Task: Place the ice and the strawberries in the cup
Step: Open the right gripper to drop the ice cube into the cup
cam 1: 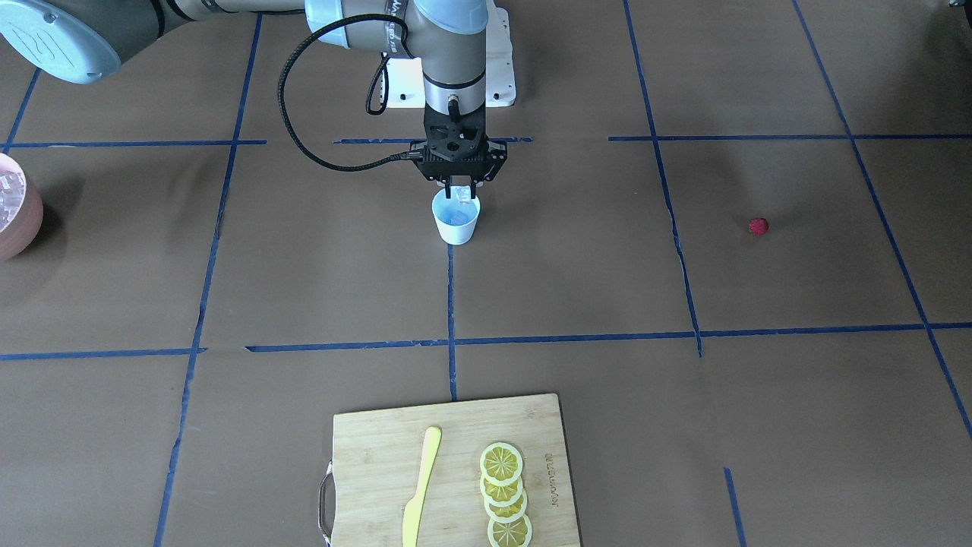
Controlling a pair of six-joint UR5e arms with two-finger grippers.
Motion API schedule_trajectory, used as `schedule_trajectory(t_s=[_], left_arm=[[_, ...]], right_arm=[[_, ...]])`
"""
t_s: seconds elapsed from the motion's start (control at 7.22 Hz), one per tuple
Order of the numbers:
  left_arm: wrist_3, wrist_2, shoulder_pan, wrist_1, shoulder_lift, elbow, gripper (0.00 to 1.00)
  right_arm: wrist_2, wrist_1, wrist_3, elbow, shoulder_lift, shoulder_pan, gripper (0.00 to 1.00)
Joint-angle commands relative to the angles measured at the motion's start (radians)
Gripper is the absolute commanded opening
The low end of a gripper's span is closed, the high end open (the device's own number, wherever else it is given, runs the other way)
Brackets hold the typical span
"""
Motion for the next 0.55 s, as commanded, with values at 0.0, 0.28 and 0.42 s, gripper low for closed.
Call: schedule_trajectory(t_s=[0.0,0.28,0.42], left_arm=[[0.000,0.000,0.002,0.000,0.000,0.001,1.00],[-0.002,0.002,0.002,-0.002,0.000,0.004,1.00],[0.000,0.003,0.002,-0.002,-0.002,0.004,1.00]], right_arm=[[-0.001,0.000,-0.001,0.001,0.000,0.000,0.99],[0.006,-0.001,-0.010,0.010,0.001,0.012,0.99],[0.025,-0.029,-0.050,0.011,0.001,0.047,0.99]])
